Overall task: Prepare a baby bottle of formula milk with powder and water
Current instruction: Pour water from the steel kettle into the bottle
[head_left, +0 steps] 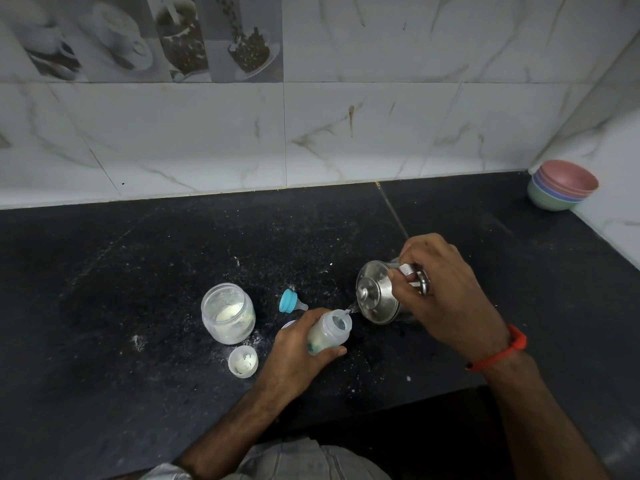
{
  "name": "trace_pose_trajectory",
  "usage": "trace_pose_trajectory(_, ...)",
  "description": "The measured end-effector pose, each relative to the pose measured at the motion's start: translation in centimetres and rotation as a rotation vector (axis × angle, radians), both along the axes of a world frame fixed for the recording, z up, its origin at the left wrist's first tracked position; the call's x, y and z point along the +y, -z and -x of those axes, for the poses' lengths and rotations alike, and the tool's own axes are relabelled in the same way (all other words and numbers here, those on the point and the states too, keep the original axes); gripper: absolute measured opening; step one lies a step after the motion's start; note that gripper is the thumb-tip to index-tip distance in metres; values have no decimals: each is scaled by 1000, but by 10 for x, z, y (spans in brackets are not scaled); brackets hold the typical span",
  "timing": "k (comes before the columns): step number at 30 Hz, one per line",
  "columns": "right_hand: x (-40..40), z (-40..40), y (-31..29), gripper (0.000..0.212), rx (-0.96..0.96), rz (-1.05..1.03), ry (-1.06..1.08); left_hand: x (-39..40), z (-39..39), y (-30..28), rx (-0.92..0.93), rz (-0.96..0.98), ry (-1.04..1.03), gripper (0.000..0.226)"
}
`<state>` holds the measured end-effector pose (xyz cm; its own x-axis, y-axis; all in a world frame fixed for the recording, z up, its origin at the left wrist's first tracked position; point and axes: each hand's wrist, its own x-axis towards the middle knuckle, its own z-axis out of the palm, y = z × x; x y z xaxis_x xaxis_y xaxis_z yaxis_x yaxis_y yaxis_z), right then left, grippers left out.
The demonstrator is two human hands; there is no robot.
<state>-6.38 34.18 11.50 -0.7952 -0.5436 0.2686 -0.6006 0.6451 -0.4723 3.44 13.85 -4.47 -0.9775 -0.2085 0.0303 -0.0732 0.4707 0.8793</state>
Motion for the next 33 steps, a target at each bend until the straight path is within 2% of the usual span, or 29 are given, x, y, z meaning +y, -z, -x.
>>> trace_pose_trajectory(9,0,1,6,17,7,19,7,1,-3,-2,3,-1,-22,62)
trace_pose_trajectory(18,9,3,34,14,-132,248,46,4,-7,-15,28,-24,-47,62)
trace_pose_trajectory(28,19,-5,76,15,-739,782,239,4,-9,-14,46,-131,-108,58)
trace_pose_trajectory(33,22,2,106,23,-857,989,363,3,-11,-21,55,-173,-156,56)
